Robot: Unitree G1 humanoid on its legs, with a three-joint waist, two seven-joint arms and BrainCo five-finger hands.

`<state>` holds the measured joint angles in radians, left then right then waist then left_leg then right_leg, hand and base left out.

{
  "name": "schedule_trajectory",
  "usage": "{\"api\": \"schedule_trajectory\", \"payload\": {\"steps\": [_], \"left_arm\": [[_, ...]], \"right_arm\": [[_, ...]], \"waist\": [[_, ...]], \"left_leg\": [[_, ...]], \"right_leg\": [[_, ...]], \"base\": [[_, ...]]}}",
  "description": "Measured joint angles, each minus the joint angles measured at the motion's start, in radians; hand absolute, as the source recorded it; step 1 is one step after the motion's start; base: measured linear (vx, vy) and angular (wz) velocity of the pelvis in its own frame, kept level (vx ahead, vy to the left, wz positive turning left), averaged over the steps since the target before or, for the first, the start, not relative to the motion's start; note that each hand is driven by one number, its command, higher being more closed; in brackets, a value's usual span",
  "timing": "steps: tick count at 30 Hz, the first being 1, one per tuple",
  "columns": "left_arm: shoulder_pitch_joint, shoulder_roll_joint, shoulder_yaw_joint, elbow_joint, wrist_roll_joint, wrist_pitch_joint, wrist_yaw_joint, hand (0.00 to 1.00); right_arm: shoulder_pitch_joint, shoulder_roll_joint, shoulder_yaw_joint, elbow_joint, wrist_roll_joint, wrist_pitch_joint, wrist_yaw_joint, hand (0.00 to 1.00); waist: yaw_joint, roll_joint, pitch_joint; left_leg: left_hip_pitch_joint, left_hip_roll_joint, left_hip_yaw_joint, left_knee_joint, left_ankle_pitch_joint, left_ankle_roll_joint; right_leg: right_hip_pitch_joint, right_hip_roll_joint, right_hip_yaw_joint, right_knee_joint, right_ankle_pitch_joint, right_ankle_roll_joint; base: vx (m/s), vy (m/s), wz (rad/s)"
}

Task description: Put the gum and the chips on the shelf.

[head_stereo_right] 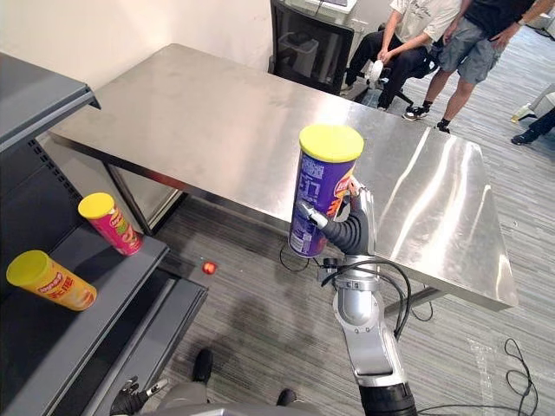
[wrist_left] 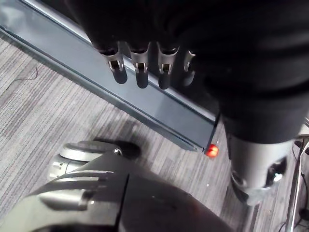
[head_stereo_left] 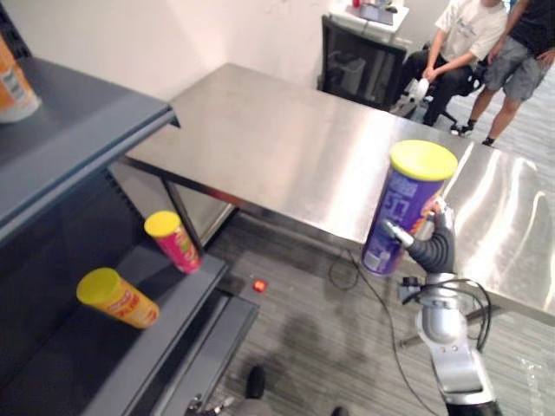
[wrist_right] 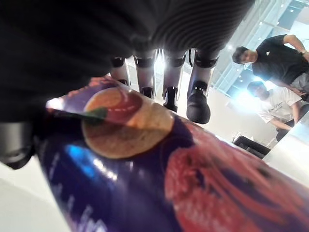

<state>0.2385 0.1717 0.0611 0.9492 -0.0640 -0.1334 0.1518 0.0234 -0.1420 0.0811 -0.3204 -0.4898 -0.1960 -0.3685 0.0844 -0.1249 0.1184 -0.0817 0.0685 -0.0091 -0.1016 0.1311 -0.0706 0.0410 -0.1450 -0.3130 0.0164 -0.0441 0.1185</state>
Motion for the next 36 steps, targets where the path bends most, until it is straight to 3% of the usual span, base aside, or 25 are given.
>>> {"api": "schedule_trajectory", "payload": {"steps": [7,14,16,18,19,20,21,22,23,25,26,27,28,29,30,31,32,33,35,36], "left_arm": [[0.001,-0.001,-0.029,0.0,-0.001,-0.001,-0.002,0.0],[0.013,-0.021,-0.006,-0.01,-0.017,-0.015,-0.004,0.0],[0.013,-0.054,0.037,-0.012,-0.052,-0.019,-0.002,0.0],[0.028,-0.091,0.063,-0.012,-0.055,-0.018,-0.001,0.0],[0.036,-0.109,0.076,0.005,-0.076,-0.016,0.0,0.0],[0.04,-0.12,0.085,0.017,-0.091,-0.015,0.001,0.0],[0.044,-0.138,0.109,0.043,-0.116,-0.009,0.002,0.0],[0.067,-0.153,0.143,0.074,-0.131,-0.005,0.003,0.0],[0.082,-0.161,0.159,0.078,-0.131,-0.003,0.005,0.0],[0.11,-0.173,0.217,0.087,-0.132,0.006,0.015,0.0],[0.106,-0.174,0.225,0.088,-0.132,0.008,0.019,0.0],[0.091,-0.182,0.227,0.071,-0.132,0.005,0.02,0.0],[0.078,-0.186,0.223,0.051,-0.131,-0.008,0.021,0.0],[0.07,-0.182,0.222,0.042,-0.131,-0.011,0.022,0.0],[0.058,-0.168,0.24,0.036,-0.132,-0.019,0.025,0.0],[0.055,-0.169,0.257,0.033,-0.133,-0.021,0.028,0.0],[0.059,-0.175,0.271,0.034,-0.137,-0.016,0.037,0.0],[0.06,-0.183,0.263,0.036,-0.138,-0.016,0.038,0.0],[0.065,-0.191,0.256,0.038,-0.13,-0.016,0.038,0.0],[0.068,-0.189,0.25,0.039,-0.115,-0.014,0.038,0.0]], "right_arm": [[0.0,0.0,-0.005,0.0,0.037,-0.013,0.001,1.0],[-0.046,-0.029,0.021,0.004,0.079,-0.028,0.01,1.0],[-0.121,-0.077,0.039,0.012,0.101,-0.044,0.012,1.0],[-0.15,-0.109,0.043,0.012,0.103,-0.058,0.013,1.0],[-0.157,-0.126,0.04,0.012,0.103,-0.061,0.013,1.0],[-0.158,-0.131,0.039,0.013,0.103,-0.061,0.013,1.0],[-0.161,-0.124,0.036,0.026,0.104,-0.063,0.012,1.0],[-0.157,-0.116,0.04,0.037,0.104,-0.062,0.012,1.0],[-0.153,-0.114,0.041,0.037,0.106,-0.062,0.009,1.0],[-0.101,-0.112,0.033,0.031,0.11,-0.066,0.0,1.0],[-0.082,-0.113,0.023,0.03,0.113,-0.066,-0.001,1.0],[-0.047,-0.118,-0.002,0.029,0.12,-0.064,0.0,1.0],[-0.018,-0.103,-0.009,0.041,0.124,-0.061,0.003,1.0],[0.004,-0.095,-0.008,0.043,0.127,-0.062,0.008,1.0],[0.047,-0.078,-0.008,0.044,0.138,-0.062,0.013,1.0],[0.058,-0.072,-0.01,0.047,0.14,-0.063,0.014,1.0],[0.075,-0.063,-0.011,0.06,0.141,-0.059,0.02,1.0],[0.103,-0.062,-0.032,0.059,0.141,-0.056,0.022,1.0],[0.144,-0.044,-0.043,0.052,0.142,-0.056,0.023,1.0],[0.159,-0.037,-0.045,0.042,0.142,-0.056,0.023,1.0]], "waist": [[0.002,0.023,-0.008],[0.009,0.06,0.019],[0.022,0.096,0.059],[0.046,0.136,0.092],[0.062,0.167,0.115],[0.063,0.174,0.122],[0.06,0.155,0.134],[0.06,0.144,0.138],[0.058,0.145,0.137],[0.053,0.16,0.128],[0.052,0.166,0.125],[0.034,0.18,0.116],[0.026,0.165,0.111],[0.021,0.153,0.104],[-0.005,0.144,0.092],[-0.002,0.145,0.095],[0.004,0.162,0.089],[-0.01,0.175,0.079],[-0.019,0.166,0.064],[-0.028,0.178,0.055]], "left_leg": [[0.0,0.009,-0.01,0.001,0.001,-0.002],[-0.01,-0.025,-0.138,0.025,0.025,-0.014],[-0.075,-0.048,-0.229,0.095,0.025,-0.027],[-0.093,-0.051,-0.241,0.102,0.025,-0.036],[-0.127,-0.029,-0.159,0.123,-0.045,0.008],[-0.15,-0.019,-0.095,0.145,-0.1,0.052],[-0.209,-0.006,0.032,0.263,-0.102,0.103],[-0.226,0.015,0.149,0.424,-0.105,0.128],[-0.222,0.039,0.197,0.494,-0.114,0.13],[-0.171,0.175,0.322,0.706,-0.146,0.128],[-0.158,0.201,0.344,0.722,-0.134,0.131],[-0.183,0.193,0.41,0.714,-0.11,0.146],[-0.197,0.165,0.446,0.655,-0.072,0.2],[-0.188,0.131,0.442,0.571,-0.046,0.207],[-0.132,0.066,0.419,0.382,-0.005,0.178],[-0.124,0.08,0.458,0.425,-0.053,0.166],[-0.096,0.118,0.513,0.482,-0.105,0.121],[-0.084,0.099,0.528,0.439,-0.103,0.115],[-0.069,0.059,0.513,0.341,-0.087,0.09],[-0.062,0.04,0.509,0.27,-0.084,0.086]], "right_leg": [[0.002,0.001,-0.008,0.016,-0.009,-0.006],[-0.017,-0.056,-0.125,0.24,-0.143,-0.005],[-0.033,-0.078,-0.211,0.319,-0.192,-0.013],[-0.036,-0.088,-0.263,0.377,-0.219,-0.033],[-0.031,-0.095,-0.306,0.367,-0.219,-0.041],[-0.029,-0.107,-0.335,0.356,-0.216,-0.05],[-0.045,-0.156,-0.366,0.359,-0.21,-0.062],[-0.05,-0.194,-0.382,0.355,-0.197,-0.065],[-0.048,-0.204,-0.389,0.352,-0.19,-0.063],[-0.051,-0.235,-0.433,0.37,-0.177,-0.049],[-0.054,-0.243,-0.45,0.383,-0.178,-0.048],[-0.068,-0.259,-0.484,0.406,-0.184,-0.037],[-0.081,-0.262,-0.484,0.384,-0.187,-0.033],[-0.08,-0.252,-0.484,0.347,-0.184,-0.042],[-0.048,-0.236,-0.522,0.241,-0.132,-0.054],[-0.031,-0.232,-0.562,0.231,-0.111,-0.03],[-0.018,-0.225,-0.593,0.252,-0.112,-0.029],[0.002,-0.229,-0.632,0.256,-0.112,-0.028],[0.015,-0.234,-0.677,0.242,-0.104,-0.015],[0.007,-0.233,-0.698,0.241,-0.101,-0.01]], "base": [[0.0,-0.009,0.04],[0.0,-0.046,0.56],[-0.12,-0.064,1.11],[-0.18,-0.075,0.93],[-0.25,-0.058,0.9],[-0.23,0.024,0.97],[-0.17,0.033,0.84],[-0.1,0.021,0.7],[-0.07,-0.016,0.5],[-0.05,0.048,0.59],[-0.02,0.078,1.05],[-0.04,0.068,1.3],[-0.05,0.047,1.42],[-0.08,0.019,1.62],[-0.05,0.014,1.31],[-0.04,-0.008,1.24],[-0.03,0.042,0.89],[-0.02,0.028,0.86],[-0.05,0.074,0.84],[-0.07,0.088,0.65]]}}
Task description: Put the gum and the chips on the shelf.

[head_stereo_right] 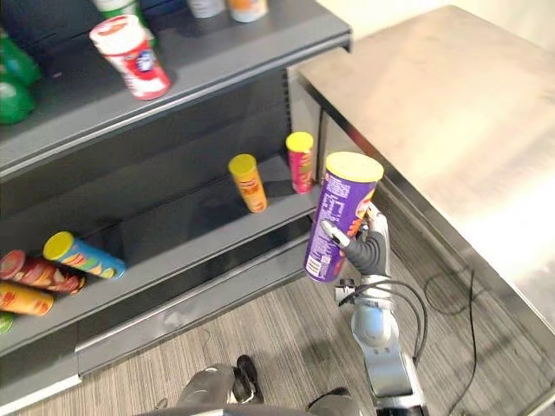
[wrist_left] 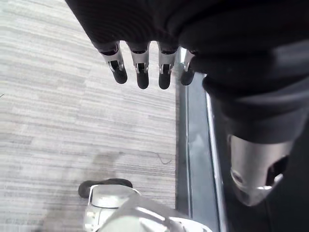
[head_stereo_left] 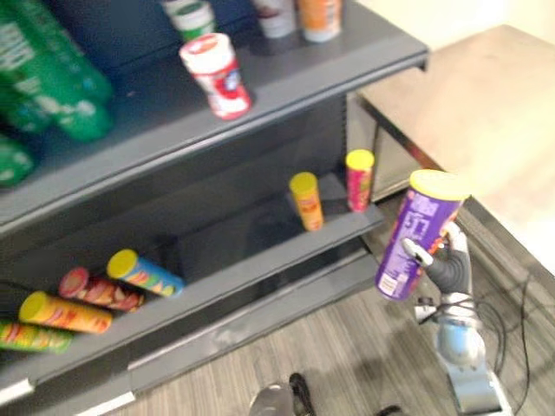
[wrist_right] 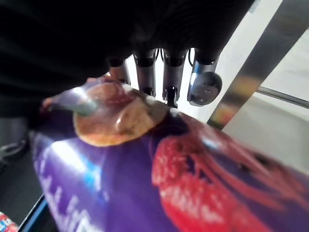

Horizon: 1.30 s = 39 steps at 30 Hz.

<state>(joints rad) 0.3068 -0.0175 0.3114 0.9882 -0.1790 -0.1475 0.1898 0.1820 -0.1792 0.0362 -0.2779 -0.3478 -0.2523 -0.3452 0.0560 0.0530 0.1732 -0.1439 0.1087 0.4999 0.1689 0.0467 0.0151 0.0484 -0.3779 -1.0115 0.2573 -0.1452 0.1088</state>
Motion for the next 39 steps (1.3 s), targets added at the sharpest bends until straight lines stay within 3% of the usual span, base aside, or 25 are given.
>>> {"api": "schedule_trajectory", "payload": {"steps": [2,5,8,10,13,14,15,16,17,18,19,20,21,22,25,26,28,29,33,36,39], "left_arm": [[0.0,0.002,-0.023,-0.001,0.029,0.004,-0.001,0.0],[-0.007,0.026,-0.075,0.0,0.049,0.004,-0.001,0.0],[-0.015,0.049,-0.127,0.005,0.067,0.002,0.001,0.0],[-0.031,0.072,-0.162,0.019,0.069,0.004,0.0,0.0],[-0.041,0.098,-0.18,0.029,0.068,0.004,0.002,0.0],[-0.044,0.102,-0.179,0.03,0.067,0.004,0.001,0.0],[-0.055,0.121,-0.174,0.033,0.066,0.005,0.002,0.0],[-0.043,0.125,-0.169,0.026,0.066,0.005,0.003,0.0],[-0.047,0.121,-0.168,0.029,0.066,0.007,0.002,0.0],[-0.056,0.119,-0.17,0.019,0.066,0.008,0.003,0.0],[-0.071,0.124,-0.189,0.004,0.066,0.007,0.0,0.0],[-0.077,0.127,-0.19,-0.002,0.065,0.007,0.001,0.0],[-0.085,0.131,-0.191,-0.013,0.065,0.004,0.0,0.0],[-0.086,0.136,-0.19,-0.013,0.063,0.003,0.0,0.0],[-0.087,0.141,-0.189,-0.006,0.063,0.003,0.001,0.0],[-0.089,0.147,-0.186,0.001,0.064,0.001,0.001,0.0],[-0.08,0.141,-0.152,0.007,0.064,0.002,0.001,0.0],[-0.07,0.128,-0.112,0.006,0.064,0.004,0.002,0.0],[-0.08,0.081,-0.027,0.005,0.064,0.002,0.0,0.0],[-0.09,0.054,0.002,0.005,0.064,-0.003,0.002,0.0],[-0.093,0.055,-0.003,-0.004,0.063,-0.004,0.002,0.0]], "right_arm": [[0.001,0.001,0.001,0.0,0.0,0.002,0.001,1.0],[-0.005,0.027,0.004,0.002,-0.002,0.003,-0.001,1.0],[-0.029,0.038,0.035,0.013,-0.008,0.005,-0.015,1.0],[-0.063,0.049,0.072,0.022,-0.006,0.01,-0.017,1.0],[-0.035,0.069,0.096,0.022,0.001,0.012,-0.018,1.0],[-0.026,0.072,0.096,0.022,0.001,0.015,-0.017,1.0],[-0.007,0.085,0.095,0.02,0.0,0.028,-0.015,1.0],[0.03,0.074,0.089,0.007,-0.001,0.031,-0.015,1.0],[0.045,0.065,0.086,0.006,-0.002,0.03,-0.014,1.0],[0.086,0.066,0.066,0.006,-0.002,0.043,-0.008,1.0],[0.138,0.081,0.041,0.006,-0.003,0.047,0.004,1.0],[0.157,0.089,0.032,0.006,-0.004,0.05,0.007,1.0],[0.196,0.107,0.008,-0.005,-0.004,0.052,0.008,1.0],[0.22,0.121,-0.01,-0.03,-0.004,0.054,0.008,1.0],[0.252,0.145,-0.055,-0.126,0.001,0.051,0.017,1.0],[0.279,0.164,-0.083,-0.164,0.004,0.05,0.025,1.0],[0.32,0.17,-0.089,-0.184,0.015,0.05,0.029,1.0],[0.336,0.169,-0.066,-0.191,0.035,0.051,0.031,1.0],[0.319,0.17,-0.013,-0.262,0.077,0.042,0.073,1.0],[0.307,0.152,-0.011,-0.287,0.114,0.03,0.068,1.0],[0.289,0.141,0.02,-0.287,0.122,0.03,0.073,1.0]], "waist": [[-0.005,0.008,-0.005],[-0.005,0.001,0.0],[-0.012,-0.013,0.017],[-0.011,-0.025,0.045],[-0.026,-0.034,0.055],[-0.027,-0.047,0.058],[-0.03,-0.071,0.062],[-0.028,-0.066,0.065],[-0.027,-0.06,0.077],[-0.041,-0.066,0.089],[-0.07,-0.051,0.098],[-0.083,-0.048,0.099],[-0.096,-0.051,0.098],[-0.099,-0.059,0.096],[-0.108,-0.074,0.086],[-0.115,-0.07,0.084],[-0.117,-0.09,0.074],[-0.104,-0.094,0.07],[-0.106,-0.088,0.051],[-0.109,-0.076,0.043],[-0.105,-0.078,0.028]], "left_leg": [[0.021,-0.023,-0.022,-0.129,0.01,-0.013],[0.023,-0.033,-0.043,-0.173,0.009,-0.012],[0.026,-0.047,-0.034,-0.098,-0.044,0.017],[0.025,-0.038,-0.004,-0.007,-0.141,0.007],[0.024,-0.053,0.011,-0.018,-0.153,0.008],[0.03,-0.065,0.014,-0.038,-0.151,0.005],[0.032,-0.083,0.01,0.042,-0.176,0.018],[0.048,-0.062,-0.028,0.132,-0.252,0.005],[0.06,-0.071,-0.052,0.133,-0.286,0.041],[0.069,-0.084,-0.091,0.15,-0.303,0.054],[0.069,-0.081,-0.156,0.151,-0.302,0.056],[0.066,-0.079,-0.191,0.149,-0.302,0.056],[0.071,-0.081,-0.234,0.136,-0.295,0.05],[0.078,-0.087,-0.239,0.121,-0.284,0.039],[0.056,-0.136,-0.285,0.117,-0.276,0.032],[0.039,-0.155,-0.326,0.119,-0.278,0.032],[0.048,-0.17,-0.359,0.122,-0.283,0.027],[0.048,-0.158,-0.373,0.143,-0.289,0.018],[0.009,-0.088,-0.371,0.121,-0.281,-0.027],[0.008,-0.018,-0.306,0.085,-0.268,-0.056],[0.013,-0.026,-0.308,0.055,-0.254,-0.062]], "right_leg": [[-0.03,0.011,-0.01,0.004,0.013,0.004],[-0.046,0.014,-0.013,0.007,0.035,0.003],[-0.051,-0.05,0.012,0.096,0.031,-0.001],[-0.064,-0.092,0.065,0.151,0.001,-0.009],[-0.064,-0.098,0.077,0.134,-0.004,-0.001],[-0.063,-0.102,0.073,0.123,-0.003,0.0],[-0.057,-0.132,0.054,0.125,0.006,0.003],[-0.037,-0.147,0.058,0.194,0.032,-0.013],[-0.044,-0.174,0.093,0.27,0.042,-0.034],[-0.106,-0.227,0.231,0.424,0.095,-0.164],[-0.212,-0.178,0.481,0.526,0.133,-0.212],[-0.242,-0.126,0.591,0.543,0.112,-0.177],[-0.274,-0.022,0.765,0.524,0.062,-0.106],[-0.273,0.023,0.838,0.449,0.042,-0.078],[-0.272,0.103,1.07,0.136,0.048,-0.05],[-0.268,0.137,1.178,0.057,0.08,0.005],[-0.266,0.13,1.154,0.059,0.089,0.051],[-0.258,0.131,1.128,0.07,0.059,0.073],[-0.257,0.175,1.052,0.031,0.032,0.079],[-0.258,0.2,1.008,0.022,0.032,0.078],[-0.261,0.195,0.995,0.023,0.032,0.078]], "base": [[-0.05,0.084,0.29],[-0.05,0.116,0.08],[-0.06,0.136,-0.13],[-0.12,0.134,-0.52],[-0.16,0.175,-0.17],[-0.11,0.204,0.09],[-0.03,0.124,0.1],[-0.03,0.138,0.15],[-0.05,0.155,0.39],[-0.05,0.188,0.94],[-0.02,0.143,1.16],[0.08,0.066,1.37],[0.11,0.022,1.04],[0.14,0.014,0.98],[0.12,-0.002,0.69],[0.16,-0.078,0.91],[0.25,-0.188,0.84],[0.24,-0.226,0.51],[0.19,-0.237,0.24],[0.16,-0.193,0.27],[0.1,-0.012,0.15]]}}
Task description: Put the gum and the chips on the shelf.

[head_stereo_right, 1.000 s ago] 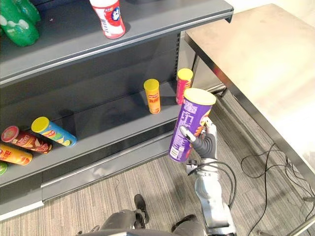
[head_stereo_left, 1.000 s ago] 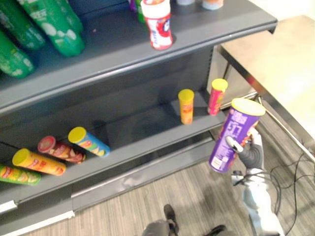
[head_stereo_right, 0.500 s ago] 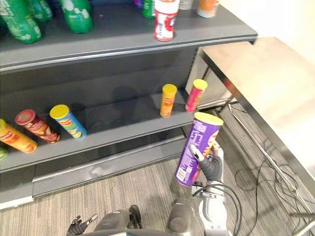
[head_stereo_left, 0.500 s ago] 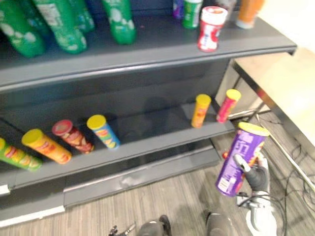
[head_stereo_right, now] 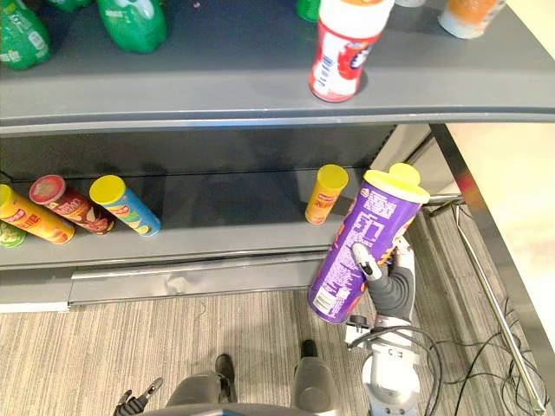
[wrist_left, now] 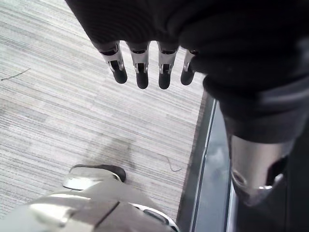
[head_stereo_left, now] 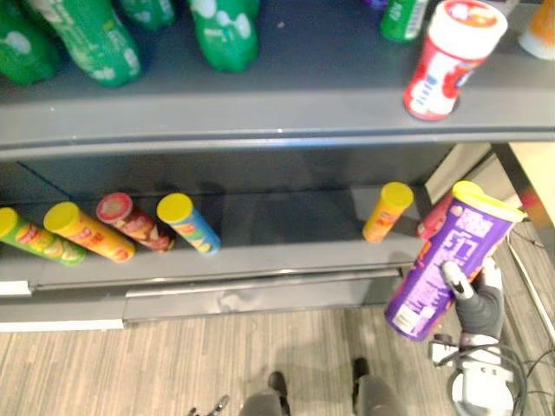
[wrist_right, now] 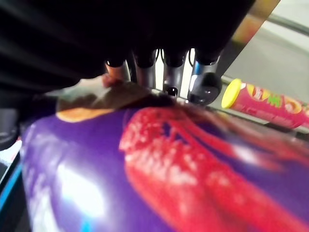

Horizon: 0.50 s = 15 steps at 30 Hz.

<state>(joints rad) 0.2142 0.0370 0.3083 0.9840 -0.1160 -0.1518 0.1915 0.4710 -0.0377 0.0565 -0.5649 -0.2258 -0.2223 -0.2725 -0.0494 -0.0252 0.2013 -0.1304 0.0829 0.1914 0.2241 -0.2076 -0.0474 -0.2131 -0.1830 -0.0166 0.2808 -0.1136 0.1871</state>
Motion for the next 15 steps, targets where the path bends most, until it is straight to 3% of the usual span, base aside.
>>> {"api": "schedule_trajectory", "payload": {"steps": [8,13,15], "left_arm": [[0.004,0.041,-0.114,-0.029,0.0,-0.013,-0.003,0.0],[0.004,0.059,-0.145,-0.024,0.001,-0.013,-0.022,0.0],[-0.01,0.067,-0.15,-0.002,0.001,-0.013,-0.035,0.0]], "right_arm": [[-0.046,-0.044,0.086,0.032,-0.002,-0.008,0.045,1.0],[-0.128,-0.105,0.148,0.183,0.009,-0.011,0.11,1.0],[-0.181,-0.121,0.156,0.29,0.008,-0.01,0.13,1.0]], "waist": [[0.027,-0.008,-0.05],[0.034,-0.012,-0.068],[0.052,-0.012,-0.068]], "left_leg": [[0.011,-0.035,-0.062,-0.099,0.06,-0.013],[0.023,-0.03,-0.121,-0.158,0.11,-0.019],[0.03,-0.03,-0.143,-0.172,0.124,-0.022]], "right_leg": [[0.037,-0.022,-0.053,-0.069,0.013,-0.017],[0.08,-0.007,-0.089,-0.128,0.05,-0.036],[0.099,-0.004,-0.094,-0.147,0.068,-0.038]], "base": [[0.04,0.014,0.25],[0.0,-0.028,0.29],[-0.04,0.0,0.23]]}}
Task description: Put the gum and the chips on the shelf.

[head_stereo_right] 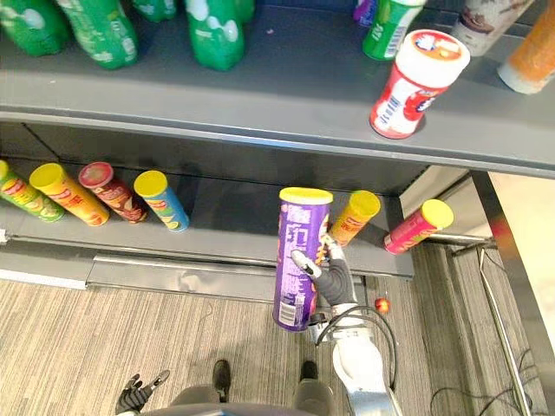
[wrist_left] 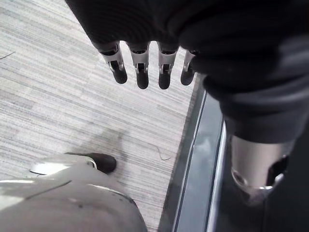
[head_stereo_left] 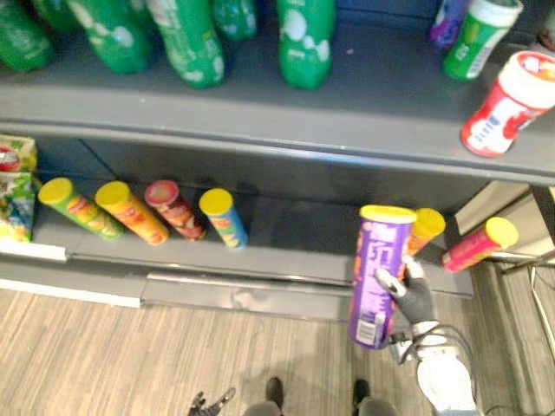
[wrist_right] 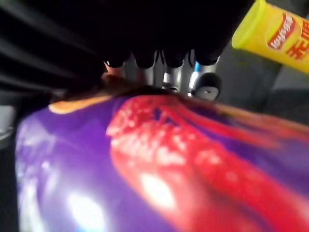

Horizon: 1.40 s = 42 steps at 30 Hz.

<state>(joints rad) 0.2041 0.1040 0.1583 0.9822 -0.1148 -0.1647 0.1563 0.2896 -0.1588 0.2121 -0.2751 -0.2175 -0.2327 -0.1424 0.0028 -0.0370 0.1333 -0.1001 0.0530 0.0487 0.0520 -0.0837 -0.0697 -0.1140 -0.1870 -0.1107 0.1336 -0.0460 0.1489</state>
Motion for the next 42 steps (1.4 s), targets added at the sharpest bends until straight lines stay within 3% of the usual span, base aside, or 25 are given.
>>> {"api": "schedule_trajectory", "payload": {"steps": [5,8,11,14,16,21,26,34,38,42], "left_arm": [[-0.011,0.01,-0.009,0.015,0.001,0.0,-0.007,0.0],[-0.024,0.012,-0.023,0.014,0.001,0.0,-0.008,0.0],[-0.081,0.009,-0.059,0.007,-0.002,-0.007,-0.006,0.0],[-0.106,0.0,-0.096,-0.02,-0.023,-0.024,-0.002,0.0],[-0.109,-0.004,-0.114,-0.051,-0.041,-0.033,0.005,0.0],[-0.14,-0.007,-0.122,-0.087,-0.08,-0.046,0.023,0.0],[-0.189,-0.029,-0.123,-0.123,-0.109,-0.067,0.034,0.0],[-0.246,-0.088,-0.122,-0.161,-0.156,-0.078,0.036,0.0],[-0.268,-0.102,-0.121,-0.169,-0.157,-0.088,0.036,0.0],[-0.282,-0.119,-0.122,-0.205,-0.159,-0.093,0.035,0.0]], "right_arm": [[-0.13,0.0,0.013,0.196,0.0,0.007,-0.003,1.0],[-0.236,-0.037,0.04,0.287,-0.042,0.01,-0.037,1.0],[-0.463,-0.07,0.053,0.42,-0.205,0.013,-0.141,1.0],[-0.611,-0.055,0.041,0.484,-0.288,0.033,-0.24,1.0],[-0.673,-0.029,0.03,0.511,-0.296,0.052,-0.288,1.0],[-0.742,-0.003,0.011,0.508,-0.318,0.084,-0.353,1.0],[-0.834,-0.022,-0.047,0.445,-0.34,0.101,-0.416,1.0],[-0.951,-0.02,-0.147,0.258,-0.453,0.17,-0.598,1.0],[-0.996,-0.025,-0.19,0.224,-0.454,0.187,-0.652,1.0],[-1.01,-0.039,-0.225,0.181,-0.462,0.216,-0.712,1.0]], "waist": [[0.006,0.003,0.002],[0.014,0.019,0.024],[0.04,0.059,0.113],[0.061,0.099,0.174],[0.089,0.109,0.204],[0.116,0.108,0.225],[0.136,0.106,0.255],[0.144,0.115,0.276],[0.149,0.122,0.282],[0.172,0.134,0.297]], "left_leg": [[-0.027,-0.017,-0.041,-0.03,0.044,0.013],[-0.077,-0.028,-0.085,-0.037,0.076,0.016],[-0.159,-0.029,-0.12,-0.03,0.116,0.001],[-0.222,-0.017,-0.146,-0.064,0.171,-0.011],[-0.245,-0.006,-0.147,-0.103,0.21,-0.026],[-0.323,-0.007,-0.159,-0.121,0.25,-0.038],[-0.389,-0.025,-0.165,-0.12,0.277,-0.038],[-0.487,-0.026,-0.141,-0.092,0.278,-0.04],[-0.533,-0.023,-0.136,-0.08,0.275,-0.038],[-0.582,-0.012,-0.089,-0.064,0.276,-0.038]], "right_leg": [[-0.012,-0.007,-0.013,-0.014,0.005,0.008],[-0.039,-0.011,-0.02,-0.021,0.005,0.008],[-0.098,-0.01,-0.022,-0.014,0.003,0.006],[-0.195,-0.001,-0.033,0.035,0.001,0.001],[-0.25,0.003,-0.035,0.067,-0.005,-0.005],[-0.361,-0.013,-0.053,0.153,-0.015,-0.018],[-0.477,-0.046,-0.054,0.279,-0.068,-0.025],[-0.61,-0.057,-0.041,0.365,-0.091,-0.041],[-0.665,-0.06,-0.038,0.397,-0.104,-0.051],[-0.725,-0.063,-0.027,0.43,-0.111,-0.055]], "base": [[-0.1,-0.003,0.23],[-0.2,-0.021,0.36],[-0.21,-0.019,0.26],[-0.27,-0.044,0.18],[-0.16,-0.055,0.07],[-0.04,-0.036,0.15],[0.01,-0.061,0.13],[0.0,-0.07,0.0],[-0.02,-0.075,0.03],[-0.02,-0.05,0.0]]}}
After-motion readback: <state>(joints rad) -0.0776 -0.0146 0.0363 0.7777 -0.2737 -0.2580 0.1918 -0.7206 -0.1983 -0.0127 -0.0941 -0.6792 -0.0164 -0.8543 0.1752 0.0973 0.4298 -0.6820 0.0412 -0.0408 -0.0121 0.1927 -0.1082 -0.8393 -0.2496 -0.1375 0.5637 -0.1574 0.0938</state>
